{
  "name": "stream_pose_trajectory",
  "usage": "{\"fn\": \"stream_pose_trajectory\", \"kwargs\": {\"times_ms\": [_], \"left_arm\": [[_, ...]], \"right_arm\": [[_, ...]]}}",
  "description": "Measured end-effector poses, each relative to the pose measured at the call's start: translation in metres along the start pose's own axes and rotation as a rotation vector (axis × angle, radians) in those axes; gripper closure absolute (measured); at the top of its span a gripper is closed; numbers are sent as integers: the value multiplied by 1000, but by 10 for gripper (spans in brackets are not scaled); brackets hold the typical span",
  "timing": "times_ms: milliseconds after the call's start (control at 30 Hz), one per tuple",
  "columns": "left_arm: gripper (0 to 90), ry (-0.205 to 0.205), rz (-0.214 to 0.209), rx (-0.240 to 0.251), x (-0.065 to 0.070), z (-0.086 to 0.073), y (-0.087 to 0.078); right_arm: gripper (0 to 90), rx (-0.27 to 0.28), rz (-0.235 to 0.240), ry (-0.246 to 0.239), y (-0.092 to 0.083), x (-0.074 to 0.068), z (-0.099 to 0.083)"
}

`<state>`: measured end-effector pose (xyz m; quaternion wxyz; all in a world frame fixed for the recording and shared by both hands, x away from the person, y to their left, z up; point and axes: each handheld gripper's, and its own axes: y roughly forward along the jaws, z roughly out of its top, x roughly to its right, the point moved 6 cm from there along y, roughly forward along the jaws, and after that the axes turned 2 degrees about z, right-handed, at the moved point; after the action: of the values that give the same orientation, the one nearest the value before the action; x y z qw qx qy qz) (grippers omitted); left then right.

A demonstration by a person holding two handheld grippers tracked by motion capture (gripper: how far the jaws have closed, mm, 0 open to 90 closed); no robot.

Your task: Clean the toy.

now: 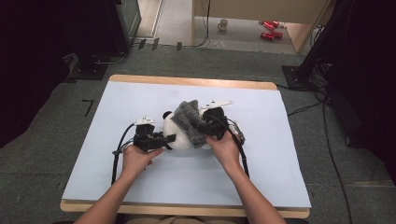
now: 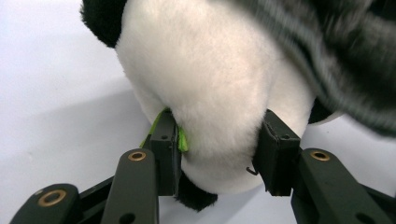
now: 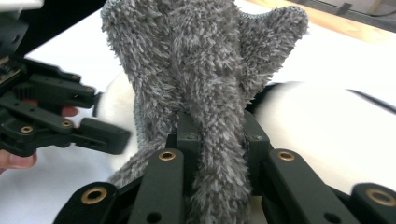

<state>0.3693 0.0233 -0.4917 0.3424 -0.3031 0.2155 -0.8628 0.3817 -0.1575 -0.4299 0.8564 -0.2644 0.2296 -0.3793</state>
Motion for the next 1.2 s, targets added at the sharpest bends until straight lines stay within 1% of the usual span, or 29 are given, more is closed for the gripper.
{"fn": "stream_pose_trajectory", "kwargs": {"times_ms": [33,67,100,167,200,233,267,300,333,367,400,433,467,500,533,567,667,700,733,767,800,833,867,900,967,1000,1067,1133,1200], "left_arm": [[568,-3,-2,1,-1,0,0],[568,-6,-11,-1,-2,1,0],[568,-7,-13,-2,-3,1,0],[568,-9,-15,0,-4,2,1],[568,-8,-16,-4,-4,2,1],[568,-7,-18,-3,-5,3,1],[568,-9,-19,-1,-6,4,1],[568,-7,-22,-3,-6,4,1],[568,-7,-23,-4,-7,5,2],[567,-10,-27,-3,-8,6,2],[567,-10,-27,-3,-8,6,2],[567,-18,-31,-2,-9,7,3],[567,-18,-31,-2,-9,7,3],[567,-21,-34,-1,-10,8,4],[567,-21,-34,-1,-10,8,4],[567,-23,-35,0,-10,9,4],[567,-24,-38,-2,-11,10,4],[567,-27,-40,-3,-11,10,5],[567,-28,-40,-4,-12,10,5],[566,-28,-40,-4,-12,10,5],[566,-27,-42,-6,-12,10,5],[566,-29,-44,-8,-13,11,5],[566,-29,-44,-8,-13,11,5],[566,-28,-42,-7,-14,11,5],[566,-26,-41,-6,-14,11,5],[565,-26,-42,-5,-14,11,6],[565,-31,-46,-3,-15,12,6],[563,-32,-46,-3,-15,12,6],[563,-30,-48,-4,-17,13,6]], "right_arm": [[755,7,-6,13,-4,4,1],[755,21,-15,38,-11,12,2],[754,26,-21,48,-15,17,2],[755,30,-25,55,-17,19,3],[755,42,-41,73,-25,28,2],[755,42,-41,73,-25,28,2],[754,52,-55,89,-31,36,1],[754,56,-63,101,-33,39,0],[754,56,-63,101,-33,39,0],[754,66,-75,111,-38,46,-2],[754,66,-75,111,-38,46,-2],[754,71,-94,127,-42,52,-5],[754,71,-94,127,-42,52,-5],[754,76,-110,141,-45,59,-8],[754,76,-110,141,-45,59,-8],[755,78,-117,158,-46,64,-12],[756,79,-128,168,-47,67,-14],[756,76,-143,173,-48,72,-18],[756,76,-146,179,-49,74,-19],[757,75,-147,192,-49,77,-22],[757,75,-147,192,-49,77,-22],[758,71,-148,213,-49,83,-27],[758,71,-148,213,-49,83,-27],[758,68,-139,231,-48,86,-33],[758,64,-143,224,-47,86,-35],[759,58,-154,217,-47,87,-38],[759,59,-149,231,-46,88,-40],[759,56,-149,230,-46,89,-42],[760,31,-167,241,-45,95,-48]]}}
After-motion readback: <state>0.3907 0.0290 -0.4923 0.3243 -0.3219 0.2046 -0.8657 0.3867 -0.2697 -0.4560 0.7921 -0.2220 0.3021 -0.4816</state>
